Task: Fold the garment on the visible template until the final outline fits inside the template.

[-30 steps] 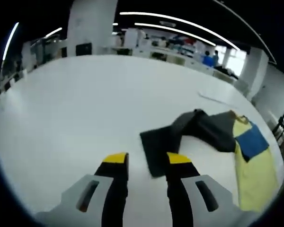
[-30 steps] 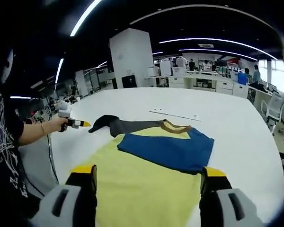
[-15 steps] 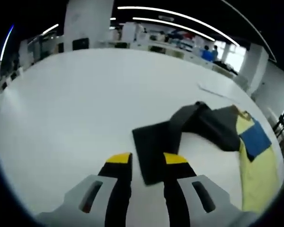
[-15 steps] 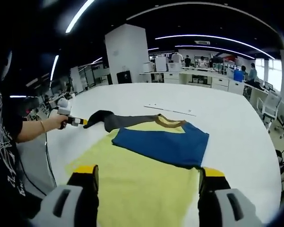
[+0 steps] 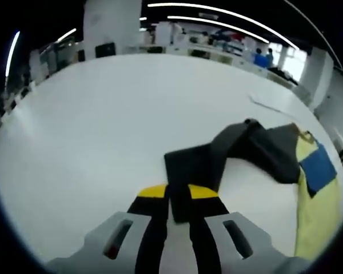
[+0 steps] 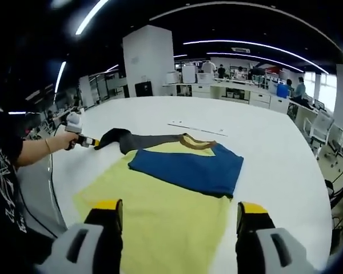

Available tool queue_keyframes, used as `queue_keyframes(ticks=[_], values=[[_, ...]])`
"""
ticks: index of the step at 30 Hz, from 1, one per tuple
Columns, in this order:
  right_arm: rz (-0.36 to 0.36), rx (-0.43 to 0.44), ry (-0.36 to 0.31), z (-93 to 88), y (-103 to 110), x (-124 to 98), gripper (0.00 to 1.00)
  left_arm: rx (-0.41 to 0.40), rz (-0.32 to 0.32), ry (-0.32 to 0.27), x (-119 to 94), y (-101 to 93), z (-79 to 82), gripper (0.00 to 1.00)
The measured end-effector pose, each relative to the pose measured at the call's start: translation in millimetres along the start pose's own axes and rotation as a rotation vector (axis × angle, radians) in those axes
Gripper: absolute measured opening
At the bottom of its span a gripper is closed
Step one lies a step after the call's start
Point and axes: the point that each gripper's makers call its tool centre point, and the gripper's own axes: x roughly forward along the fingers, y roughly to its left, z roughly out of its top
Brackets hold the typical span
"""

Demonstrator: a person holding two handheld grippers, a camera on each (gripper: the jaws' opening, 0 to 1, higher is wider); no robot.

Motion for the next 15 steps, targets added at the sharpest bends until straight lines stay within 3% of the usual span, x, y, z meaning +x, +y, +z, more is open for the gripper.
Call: queue_keyframes(ticks=[4,6,7,12,15], values=[[-0.016,0.018,0.006,-3.5,-5,-2,0.78,-0.013,0.008,0.006,2,0.7,-0.5,0.06],[-0.02,0.025,0.004,-3.7,-6,-3,0.77,-0.042,-0.034,0.003,4,-7.2,-0.7,0.01],[-0.025,0.03,0.002,-4.0,-8,-4,0.77,-0.029,-0.014,-0.002,4,-3.7,-0.5,0.01],[-0.036,0.048,0.0,-5.0,-12,-5,0.75,-0.046,-0.035,-0.014,3,-0.9,-0.3,0.0],[-0.042,0.05,-0.004,-4.3,-13,-8,0.74,-0.011,-0.012,-0.064,-3,8.5,7.9,0.0]])
